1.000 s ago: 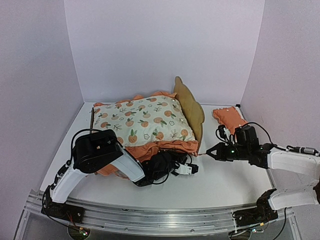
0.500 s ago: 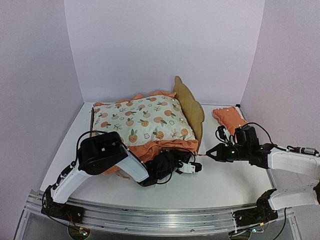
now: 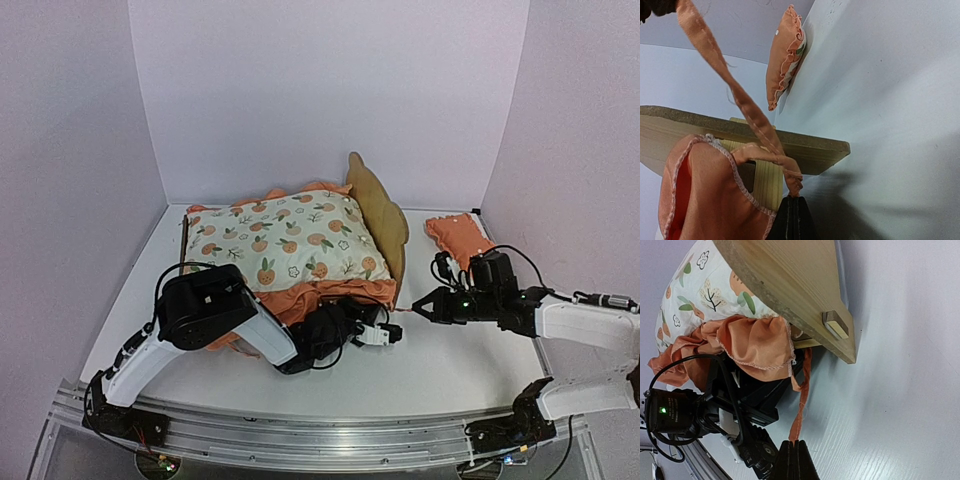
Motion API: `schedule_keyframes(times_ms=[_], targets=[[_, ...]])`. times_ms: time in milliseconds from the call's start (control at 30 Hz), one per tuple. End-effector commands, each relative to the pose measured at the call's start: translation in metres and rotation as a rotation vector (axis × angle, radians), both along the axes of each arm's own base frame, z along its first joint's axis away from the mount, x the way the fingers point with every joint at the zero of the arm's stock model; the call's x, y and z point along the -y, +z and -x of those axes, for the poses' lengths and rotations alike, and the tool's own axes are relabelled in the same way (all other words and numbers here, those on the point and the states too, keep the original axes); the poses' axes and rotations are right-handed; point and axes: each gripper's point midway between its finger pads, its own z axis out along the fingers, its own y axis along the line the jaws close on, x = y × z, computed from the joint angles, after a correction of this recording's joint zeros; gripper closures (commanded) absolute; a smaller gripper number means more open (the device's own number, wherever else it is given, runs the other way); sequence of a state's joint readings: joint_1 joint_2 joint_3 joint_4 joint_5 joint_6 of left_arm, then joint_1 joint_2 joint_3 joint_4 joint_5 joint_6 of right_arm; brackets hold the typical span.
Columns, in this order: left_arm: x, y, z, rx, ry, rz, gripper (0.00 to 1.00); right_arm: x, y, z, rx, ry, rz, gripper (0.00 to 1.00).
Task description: Set up the pet bed
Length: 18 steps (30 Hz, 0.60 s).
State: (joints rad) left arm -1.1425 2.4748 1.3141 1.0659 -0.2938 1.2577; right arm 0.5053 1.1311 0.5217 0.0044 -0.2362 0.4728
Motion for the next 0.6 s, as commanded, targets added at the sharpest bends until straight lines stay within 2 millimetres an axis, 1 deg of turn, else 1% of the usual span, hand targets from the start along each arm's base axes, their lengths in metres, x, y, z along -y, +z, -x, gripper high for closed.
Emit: schedule_keyframes(times_ms=[0, 100, 200, 300, 367, 433, 500, 533, 567], targets=[[-0.016, 0.015, -0.003, -0.016, 0.061, -0.002, 1.0, 0.005, 0.01, -0.018, 0.064, -0.041, 0.045, 1.0], [-0.019, 0.02, 0.006, -0.047, 0.065, -0.009, 1.0, 0.012, 0.016, -0.029, 0.111, -0.075, 0.093, 1.0], [-0.024, 0.02, 0.006, -0.079, 0.09, -0.017, 1.0, 0.013, 0.018, -0.036, 0.134, -0.082, 0.123, 1.0], [-0.028, 0.021, 0.004, -0.116, 0.115, -0.02, 1.0, 0.011, 0.013, -0.04, 0.123, -0.073, 0.135, 1.0], [-0.03, 0.015, 0.006, -0.215, 0.134, -0.031, 1.0, 0.009, 0.011, -0.042, 0.12, -0.065, 0.141, 1.0], [-0.03, 0.013, 0.009, -0.321, 0.151, -0.038, 1.0, 0.009, 0.009, -0.044, 0.117, -0.062, 0.151, 1.0], [-0.03, 0.008, 0.016, -0.454, 0.151, -0.052, 1.0, 0.009, 0.008, -0.047, 0.119, -0.065, 0.159, 1.0], [-0.034, -0.001, 0.021, -0.547, 0.164, -0.067, 1.0, 0.009, 0.009, -0.048, 0.124, -0.066, 0.163, 1.0], [-0.033, 0.0, 0.023, -0.606, 0.155, -0.069, 1.0, 0.01, 0.012, -0.05, 0.132, -0.07, 0.166, 1.0]])
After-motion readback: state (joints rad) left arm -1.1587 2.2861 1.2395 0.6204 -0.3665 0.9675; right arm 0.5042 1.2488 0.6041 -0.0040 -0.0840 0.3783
